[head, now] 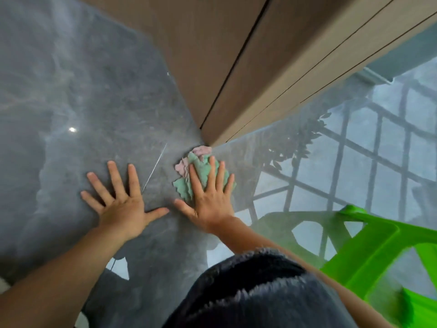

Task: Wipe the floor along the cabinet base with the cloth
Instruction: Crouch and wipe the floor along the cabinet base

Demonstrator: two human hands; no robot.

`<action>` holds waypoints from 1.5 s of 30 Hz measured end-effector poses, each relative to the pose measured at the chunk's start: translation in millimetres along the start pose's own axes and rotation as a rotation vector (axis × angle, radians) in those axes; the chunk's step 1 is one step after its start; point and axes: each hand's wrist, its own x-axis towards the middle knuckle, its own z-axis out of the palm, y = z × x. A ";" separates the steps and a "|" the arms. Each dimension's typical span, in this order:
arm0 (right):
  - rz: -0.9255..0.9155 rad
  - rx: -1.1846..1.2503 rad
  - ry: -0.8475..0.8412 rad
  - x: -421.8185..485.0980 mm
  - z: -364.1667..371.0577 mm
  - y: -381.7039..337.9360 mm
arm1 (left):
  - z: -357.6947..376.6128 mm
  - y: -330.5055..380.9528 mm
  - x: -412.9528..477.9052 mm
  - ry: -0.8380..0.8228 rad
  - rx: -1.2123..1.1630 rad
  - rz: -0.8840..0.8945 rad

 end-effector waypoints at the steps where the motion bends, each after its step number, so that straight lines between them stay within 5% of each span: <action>1: -0.046 -0.055 -0.003 0.8 -1.3 -2.6 | 1.9 -1.6 2.4 0.021 0.002 0.004; 7: -0.193 -0.216 -0.066 6.1 -17.7 3.1 | 7.7 -35.6 5.2 0.302 0.040 0.104; 14: -0.340 -0.215 0.001 115.9 -47.1 -61.5 | 1.5 -90.0 49.5 0.608 0.019 -0.069; 18: -0.208 -0.168 0.168 237.5 -77.5 -109.9 | 10.0 -90.1 57.3 0.711 0.033 -0.085; 22: -0.181 -0.186 0.157 285.8 -97.9 -136.2 | 9.2 -90.4 56.9 0.790 0.037 -0.091; 33: -0.347 -0.247 -0.036 29.7 -17.9 -9.6 | 5.8 -85.8 49.7 0.815 0.051 -0.097; 37: -0.406 -0.210 0.052 132.9 -46.3 -63.0 | 1.3 -84.4 48.1 0.776 0.038 -0.108; 40: -0.272 -0.166 0.148 248.4 -77.6 -126.3 | -1.4 -82.9 46.8 0.756 0.024 -0.114; 45: -0.265 -0.149 0.060 312.3 -100.4 -146.8 | 1.7 -83.4 47.0 0.772 0.023 -0.103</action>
